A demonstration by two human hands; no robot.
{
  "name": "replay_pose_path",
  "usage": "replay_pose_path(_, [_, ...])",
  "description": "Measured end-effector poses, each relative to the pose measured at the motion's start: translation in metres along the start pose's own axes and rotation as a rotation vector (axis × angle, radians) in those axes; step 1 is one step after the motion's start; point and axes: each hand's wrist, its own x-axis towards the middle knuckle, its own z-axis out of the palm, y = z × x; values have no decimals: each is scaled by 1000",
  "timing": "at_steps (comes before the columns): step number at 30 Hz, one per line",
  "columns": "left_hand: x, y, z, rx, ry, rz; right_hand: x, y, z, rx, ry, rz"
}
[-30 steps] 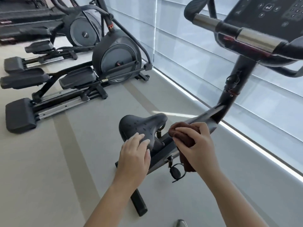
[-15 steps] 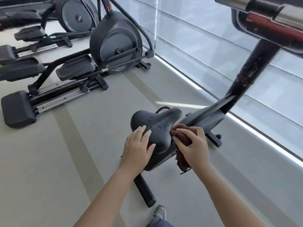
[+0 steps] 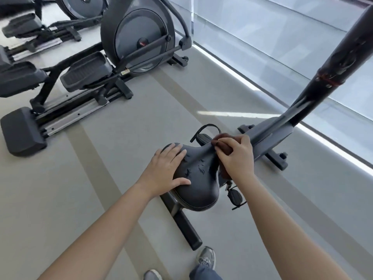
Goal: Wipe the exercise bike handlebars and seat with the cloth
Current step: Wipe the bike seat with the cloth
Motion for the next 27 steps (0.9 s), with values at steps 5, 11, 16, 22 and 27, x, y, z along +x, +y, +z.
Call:
replay_pose_path(5, [7,-10,-3,-50,-12,100,-45,-5,9,4,-49,-141])
replay_pose_path(11, [19,-26,-3,-80,-40,267,33,-2,7,-36,105,193])
replay_pose_path(16, [25,-47,-4,-129,-126,425,-48,-27,13,-3,64,205])
replay_pose_path(22, [34,-57,-8,-201,-156,476,-95,-48,26,-22,145,352])
replay_pose_path(27, [35,-56,-5,-252,-148,439,-1,-36,29,-124,318,441])
